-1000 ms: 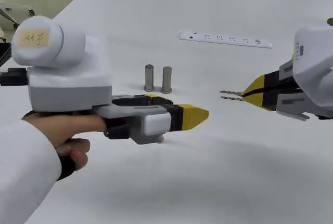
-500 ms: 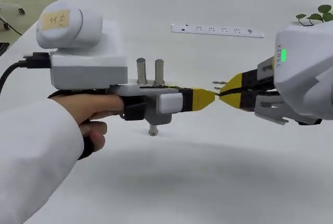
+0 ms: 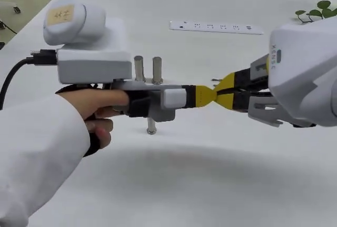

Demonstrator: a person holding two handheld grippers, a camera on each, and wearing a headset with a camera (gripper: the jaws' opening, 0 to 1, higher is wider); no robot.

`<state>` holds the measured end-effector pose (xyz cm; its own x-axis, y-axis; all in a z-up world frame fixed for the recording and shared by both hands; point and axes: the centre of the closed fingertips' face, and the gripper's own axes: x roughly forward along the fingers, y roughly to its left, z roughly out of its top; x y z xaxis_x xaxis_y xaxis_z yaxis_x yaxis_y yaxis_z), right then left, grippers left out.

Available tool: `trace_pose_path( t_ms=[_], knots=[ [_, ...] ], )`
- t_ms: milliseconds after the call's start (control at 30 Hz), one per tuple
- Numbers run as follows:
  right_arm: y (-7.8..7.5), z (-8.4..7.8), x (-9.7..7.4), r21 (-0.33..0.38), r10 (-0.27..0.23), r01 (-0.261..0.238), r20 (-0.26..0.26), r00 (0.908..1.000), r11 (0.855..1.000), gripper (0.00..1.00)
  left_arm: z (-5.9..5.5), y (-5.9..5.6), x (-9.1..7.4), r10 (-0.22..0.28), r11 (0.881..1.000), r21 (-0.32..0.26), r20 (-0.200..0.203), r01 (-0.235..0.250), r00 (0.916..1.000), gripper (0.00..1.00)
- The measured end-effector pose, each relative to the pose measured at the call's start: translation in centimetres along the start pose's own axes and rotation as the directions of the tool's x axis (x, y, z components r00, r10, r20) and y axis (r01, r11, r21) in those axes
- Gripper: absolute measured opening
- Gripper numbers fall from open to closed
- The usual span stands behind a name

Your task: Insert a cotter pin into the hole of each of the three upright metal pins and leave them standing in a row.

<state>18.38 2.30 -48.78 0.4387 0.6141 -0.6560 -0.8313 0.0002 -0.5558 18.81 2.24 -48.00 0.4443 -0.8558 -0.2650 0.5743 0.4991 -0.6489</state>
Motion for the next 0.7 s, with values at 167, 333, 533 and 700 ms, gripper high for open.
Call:
trace_pose_path(
  t_ms=[167, 333, 533, 700],
  knots=[
    [0.14, 0.08, -0.08, 0.003, -0.006, 0.006, -0.001, 1.0, 1.0, 0.0, -0.04, 0.12, 0.08, 0.002, 1.0, -0.026, 0.005, -0.002, 1.0, 0.03],
    [0.17, 0.09, -0.2, 0.004, -0.015, 0.015, 0.001, 0.9999, 1.0, 0.0, -0.07, 0.08, 0.15, 0.001, 0.999, -0.032, 0.006, -0.001, 1.0, 0.02],
    [0.39, 0.11, -0.3, -0.014, -0.016, 0.016, -0.003, 0.9999, 1.0, 0.0, -0.28, 0.18, 0.26, 0.008, 1.0, -0.023, -0.002, -0.008, 1.0, 0.0],
    [0.62, 0.21, -0.27, -0.014, -0.012, 0.012, -0.001, 0.9999, 1.0, 0.0, -0.61, 0.13, 0.1, 0.004, 1.0, -0.01, -0.017, -0.005, 0.9998, 0.0]
  ],
)
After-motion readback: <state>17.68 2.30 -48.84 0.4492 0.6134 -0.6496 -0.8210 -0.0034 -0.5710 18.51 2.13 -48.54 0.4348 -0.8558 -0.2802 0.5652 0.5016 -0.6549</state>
